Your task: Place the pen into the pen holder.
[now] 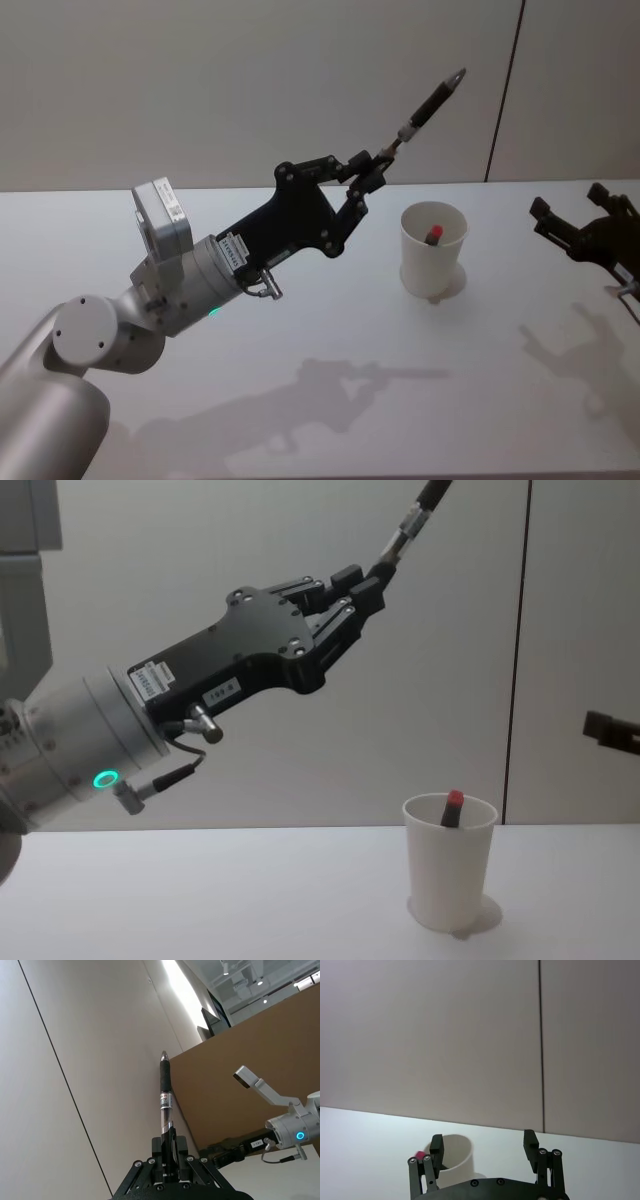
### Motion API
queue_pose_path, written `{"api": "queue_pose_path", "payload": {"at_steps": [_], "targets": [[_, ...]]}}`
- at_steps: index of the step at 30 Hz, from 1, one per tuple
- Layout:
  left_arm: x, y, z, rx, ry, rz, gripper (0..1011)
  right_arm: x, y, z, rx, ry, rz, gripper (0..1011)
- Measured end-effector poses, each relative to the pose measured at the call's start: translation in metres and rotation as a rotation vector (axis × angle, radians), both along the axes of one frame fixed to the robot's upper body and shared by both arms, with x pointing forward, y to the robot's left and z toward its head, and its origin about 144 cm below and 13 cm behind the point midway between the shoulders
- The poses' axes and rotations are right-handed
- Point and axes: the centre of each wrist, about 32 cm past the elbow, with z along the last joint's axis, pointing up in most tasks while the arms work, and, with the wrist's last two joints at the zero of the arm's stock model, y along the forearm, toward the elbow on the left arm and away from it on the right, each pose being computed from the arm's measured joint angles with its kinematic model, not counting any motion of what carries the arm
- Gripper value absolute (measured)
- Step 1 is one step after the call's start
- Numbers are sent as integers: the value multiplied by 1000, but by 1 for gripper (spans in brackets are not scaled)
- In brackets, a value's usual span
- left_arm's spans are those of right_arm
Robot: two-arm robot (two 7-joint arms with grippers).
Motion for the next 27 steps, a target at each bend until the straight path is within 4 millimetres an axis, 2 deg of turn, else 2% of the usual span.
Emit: {"api": "queue_pose_path", "payload": {"at_steps": [16, 27], "targets": [[1, 0, 0, 0, -5, -9, 178, -7, -8, 14, 58, -67, 251, 1001], [1, 0, 0, 0, -6, -11, 178, -2, 2, 28, 82, -108, 394, 1001]]}}
